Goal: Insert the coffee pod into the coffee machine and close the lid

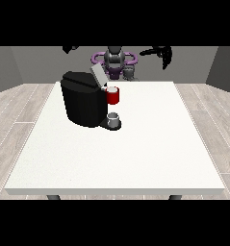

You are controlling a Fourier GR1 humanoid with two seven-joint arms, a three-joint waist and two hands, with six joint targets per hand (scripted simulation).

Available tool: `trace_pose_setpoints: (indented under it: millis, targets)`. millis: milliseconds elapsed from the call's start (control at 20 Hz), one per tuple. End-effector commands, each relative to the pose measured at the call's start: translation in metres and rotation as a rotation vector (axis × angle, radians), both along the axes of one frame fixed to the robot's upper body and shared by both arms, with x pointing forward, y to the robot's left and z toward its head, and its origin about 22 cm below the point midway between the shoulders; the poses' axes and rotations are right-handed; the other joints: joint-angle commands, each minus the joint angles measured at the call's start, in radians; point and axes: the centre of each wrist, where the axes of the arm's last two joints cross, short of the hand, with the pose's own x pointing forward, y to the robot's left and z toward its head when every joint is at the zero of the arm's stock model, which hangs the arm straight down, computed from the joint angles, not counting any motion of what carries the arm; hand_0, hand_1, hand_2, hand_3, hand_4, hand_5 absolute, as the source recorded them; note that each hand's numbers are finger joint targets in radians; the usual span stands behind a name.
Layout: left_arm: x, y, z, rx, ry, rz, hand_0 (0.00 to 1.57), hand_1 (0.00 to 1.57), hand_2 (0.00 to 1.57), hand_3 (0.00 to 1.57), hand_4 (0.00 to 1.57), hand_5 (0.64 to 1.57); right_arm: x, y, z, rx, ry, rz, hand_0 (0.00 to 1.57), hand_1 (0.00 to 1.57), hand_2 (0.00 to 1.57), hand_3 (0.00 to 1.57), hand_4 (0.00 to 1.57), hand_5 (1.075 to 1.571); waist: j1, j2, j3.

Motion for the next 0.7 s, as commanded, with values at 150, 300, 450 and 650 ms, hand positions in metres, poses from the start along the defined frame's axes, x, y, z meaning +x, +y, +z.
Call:
trace_pose_setpoints:
  millis: [150,300,450,650]
  targets:
    - [-0.019,-0.021,-0.014,-0.122,0.028,-0.077,0.0,0.0,0.0,0.0,0.14,1.571,0.016,-0.01,0.005,-0.099,0.022,0.008,0.0,0.0,0.0,0.0,0.24,1.571,0.126,0.005,0.0006]
    - [-0.027,-0.017,-0.013,-0.13,0.025,-0.027,0.0,0.0,0.0,0.0,0.0,1.571,0.022,0.004,0.012,-0.09,-0.013,0.05,0.0,0.0,0.0,0.0,0.16,1.571,0.119,0.019,0.0005]
    - [-0.037,-0.023,-0.012,-0.151,-0.013,-0.017,0.0,0.0,0.0,0.0,0.09,1.571,0.016,0.007,-0.01,-0.102,0.013,0.063,0.0,0.0,0.0,0.0,0.12,1.571,0.114,0.046,0.0006]
    - [-0.053,-0.01,-0.015,-0.146,-0.05,-0.009,0.0,0.0,0.0,0.0,0.1,1.571,0.043,0.019,0.026,-0.035,-0.017,0.055,0.0,0.0,0.0,0.0,0.0,1.571,0.119,0.097,0.0002]
